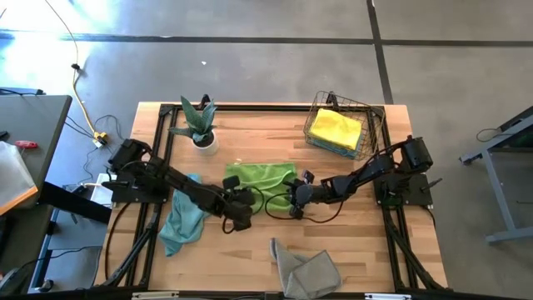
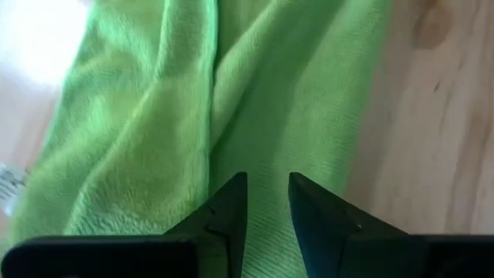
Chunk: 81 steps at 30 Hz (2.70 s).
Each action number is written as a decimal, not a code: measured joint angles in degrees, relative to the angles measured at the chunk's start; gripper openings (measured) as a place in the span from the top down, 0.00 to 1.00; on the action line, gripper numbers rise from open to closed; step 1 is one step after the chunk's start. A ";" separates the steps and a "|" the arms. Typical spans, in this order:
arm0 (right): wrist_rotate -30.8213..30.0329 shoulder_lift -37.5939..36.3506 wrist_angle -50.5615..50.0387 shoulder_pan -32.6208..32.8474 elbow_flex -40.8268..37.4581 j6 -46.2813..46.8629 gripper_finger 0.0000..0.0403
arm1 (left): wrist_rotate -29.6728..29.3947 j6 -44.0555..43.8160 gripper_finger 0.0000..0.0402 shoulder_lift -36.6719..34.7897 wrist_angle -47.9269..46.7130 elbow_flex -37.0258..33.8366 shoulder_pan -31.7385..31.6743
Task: Fold microfiber towels
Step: Fold the green towel
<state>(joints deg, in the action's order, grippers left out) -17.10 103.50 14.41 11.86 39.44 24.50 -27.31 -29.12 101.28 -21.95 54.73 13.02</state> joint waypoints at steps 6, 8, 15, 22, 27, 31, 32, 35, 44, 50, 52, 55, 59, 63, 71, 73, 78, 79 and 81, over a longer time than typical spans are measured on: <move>-0.49 0.00 0.03 0.41 0.00 0.00 0.70 | 1.20 -3.85 0.81 -0.07 0.96 -3.86 0.00; -0.53 0.00 0.05 0.57 0.00 -0.10 0.70 | 0.75 -5.39 0.82 -0.07 1.25 -5.02 0.11; -0.38 -1.78 -0.82 1.20 0.21 -11.16 0.70 | 1.32 -8.26 0.84 -0.35 2.95 -6.74 0.33; -0.94 -6.35 -0.28 0.97 3.85 -27.85 0.70 | 2.18 -8.83 0.85 -0.26 3.12 -6.79 1.71; -0.84 -5.51 -0.21 0.90 4.68 -40.74 0.70 | 1.89 -9.26 0.85 -0.20 3.12 -6.81 1.99; -1.13 -3.49 -0.60 -0.21 4.55 -46.17 0.70 | 1.96 -8.85 0.85 -0.18 3.14 -6.85 1.88; -1.12 -3.13 -0.29 -0.70 4.55 -46.81 0.70 | 1.90 -8.85 0.84 -0.16 3.14 -6.85 1.88; -2.07 -1.92 0.26 -2.14 4.63 -47.50 0.70 | 1.53 -8.79 0.85 -0.13 3.27 -6.85 1.90; 0.38 -1.81 -0.34 -5.02 4.63 -47.51 0.70 | 1.49 -8.64 0.85 -0.09 3.38 -6.90 1.90; 2.67 -1.82 -0.26 -5.74 4.63 -47.24 0.70 | 1.44 -8.64 0.85 -0.07 3.41 -6.90 1.90; 2.63 -1.84 -0.36 -5.91 4.63 -47.18 0.70 | 1.32 -8.64 0.85 -0.07 3.42 -6.90 1.90; 2.61 -1.63 -0.38 -6.31 4.66 -47.07 0.70 | 1.26 -8.64 0.85 -0.07 3.43 -6.90 1.90; 2.35 0.01 -0.55 -6.87 4.70 -47.07 0.70 | 1.07 -8.63 0.85 -0.05 3.49 -6.90 1.95; 0.15 1.24 0.00 -7.24 4.76 -47.05 0.70 | 1.06 -8.60 0.85 -0.05 3.49 -6.90 1.95; -1.82 1.31 -0.39 -7.37 4.76 -47.05 0.85 | 1.00 -8.18 0.85 -0.03 3.58 -6.90 1.95; -1.82 1.31 -0.81 -7.37 4.74 -47.05 0.92 | 1.00 -8.18 0.85 -0.02 3.58 -6.90 1.95; -1.77 1.31 -0.87 -7.37 4.74 -46.39 0.98 | 1.07 -8.18 0.85 -0.02 3.58 -6.90 1.95; -1.75 1.22 -0.96 -7.37 4.74 -45.94 0.98 | 1.13 -8.18 0.85 -0.04 3.59 -6.90 1.95; -1.58 1.07 -1.04 -7.37 4.74 -45.47 0.98 | 1.35 -8.18 0.85 -0.05 3.58 -6.90 1.92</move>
<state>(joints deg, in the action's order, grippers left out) -18.68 104.58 13.37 4.49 44.18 -20.97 -25.96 -37.30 101.23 -18.37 47.83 14.94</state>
